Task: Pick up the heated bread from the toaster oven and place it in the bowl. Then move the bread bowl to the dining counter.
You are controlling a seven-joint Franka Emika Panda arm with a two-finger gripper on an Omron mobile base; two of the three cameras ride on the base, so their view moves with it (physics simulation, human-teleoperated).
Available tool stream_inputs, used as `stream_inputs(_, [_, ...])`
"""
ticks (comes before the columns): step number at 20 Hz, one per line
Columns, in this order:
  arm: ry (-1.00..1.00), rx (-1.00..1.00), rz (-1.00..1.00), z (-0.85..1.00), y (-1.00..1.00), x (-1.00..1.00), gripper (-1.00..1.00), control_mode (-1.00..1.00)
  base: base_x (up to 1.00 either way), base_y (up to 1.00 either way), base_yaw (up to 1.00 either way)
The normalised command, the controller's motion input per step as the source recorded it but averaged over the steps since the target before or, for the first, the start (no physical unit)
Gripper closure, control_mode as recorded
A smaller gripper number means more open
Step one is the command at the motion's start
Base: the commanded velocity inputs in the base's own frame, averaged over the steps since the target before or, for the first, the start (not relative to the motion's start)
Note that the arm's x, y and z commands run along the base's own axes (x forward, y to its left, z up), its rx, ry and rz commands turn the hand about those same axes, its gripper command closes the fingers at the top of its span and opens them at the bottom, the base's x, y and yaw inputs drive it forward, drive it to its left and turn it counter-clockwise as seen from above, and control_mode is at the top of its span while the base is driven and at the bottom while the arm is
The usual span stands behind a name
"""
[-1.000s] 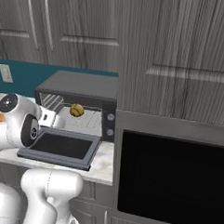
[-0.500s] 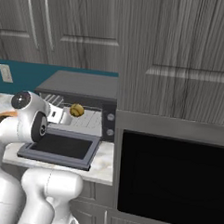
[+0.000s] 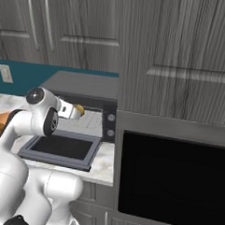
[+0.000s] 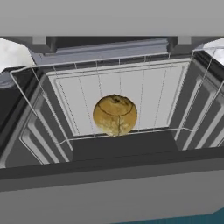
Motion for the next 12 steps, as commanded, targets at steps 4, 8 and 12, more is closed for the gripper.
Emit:
stream_inputs(4, [0.00,0.00,0.00,-0.04,0.00,0.02,-1.00,-1.00,0.00,0.00,0.00])
stream_inputs(8, [-0.01,0.00,0.00,-0.21,0.00,0.00,-1.00,-1.00,0.00,0.00,0.00])
stream_inputs(12, [-0.03,0.00,0.03,-0.29,0.00,0.00,-1.00,-1.00,0.00,0.00,0.00])
